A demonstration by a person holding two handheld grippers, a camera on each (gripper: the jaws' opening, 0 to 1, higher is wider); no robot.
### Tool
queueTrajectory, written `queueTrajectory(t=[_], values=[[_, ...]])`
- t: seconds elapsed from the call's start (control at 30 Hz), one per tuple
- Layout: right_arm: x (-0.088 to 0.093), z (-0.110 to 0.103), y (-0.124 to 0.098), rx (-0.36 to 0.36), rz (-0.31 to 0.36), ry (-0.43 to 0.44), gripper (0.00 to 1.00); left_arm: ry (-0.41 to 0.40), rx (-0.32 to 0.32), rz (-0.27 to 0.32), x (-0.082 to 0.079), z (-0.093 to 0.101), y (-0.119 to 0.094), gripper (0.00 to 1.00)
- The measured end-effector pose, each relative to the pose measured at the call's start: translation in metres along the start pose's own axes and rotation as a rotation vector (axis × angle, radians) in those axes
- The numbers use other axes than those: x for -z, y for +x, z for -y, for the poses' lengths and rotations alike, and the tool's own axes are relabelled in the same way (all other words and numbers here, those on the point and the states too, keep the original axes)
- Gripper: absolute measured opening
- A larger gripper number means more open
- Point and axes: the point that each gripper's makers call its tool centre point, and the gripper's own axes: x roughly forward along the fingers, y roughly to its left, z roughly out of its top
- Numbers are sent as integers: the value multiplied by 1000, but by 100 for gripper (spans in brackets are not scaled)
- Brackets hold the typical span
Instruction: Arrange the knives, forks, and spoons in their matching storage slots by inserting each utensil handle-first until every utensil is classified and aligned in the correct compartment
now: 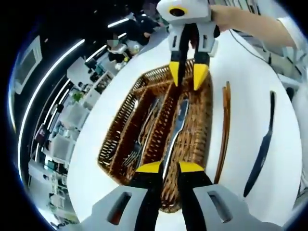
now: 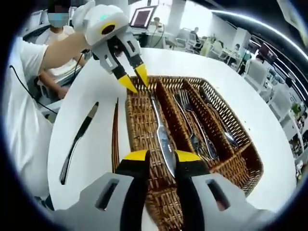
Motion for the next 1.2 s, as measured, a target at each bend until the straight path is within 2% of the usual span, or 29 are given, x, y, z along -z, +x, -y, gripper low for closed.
queueTrajectory(t=[0.27, 0.7, 1.0, 1.2], values=[[8, -7, -5, 19, 47, 26, 23, -63, -48, 73, -8, 7, -10, 16], [16, -19, -19, 51, 150, 75, 28, -124, -68, 193, -24, 41, -26, 19], [20, -35, -28, 74, 205, 73, 32, -200, -45, 249, -17, 68, -31, 20], [21, -42, -31, 87, 230, 81, 33, -230, -37, 271, -14, 80, -35, 21]])
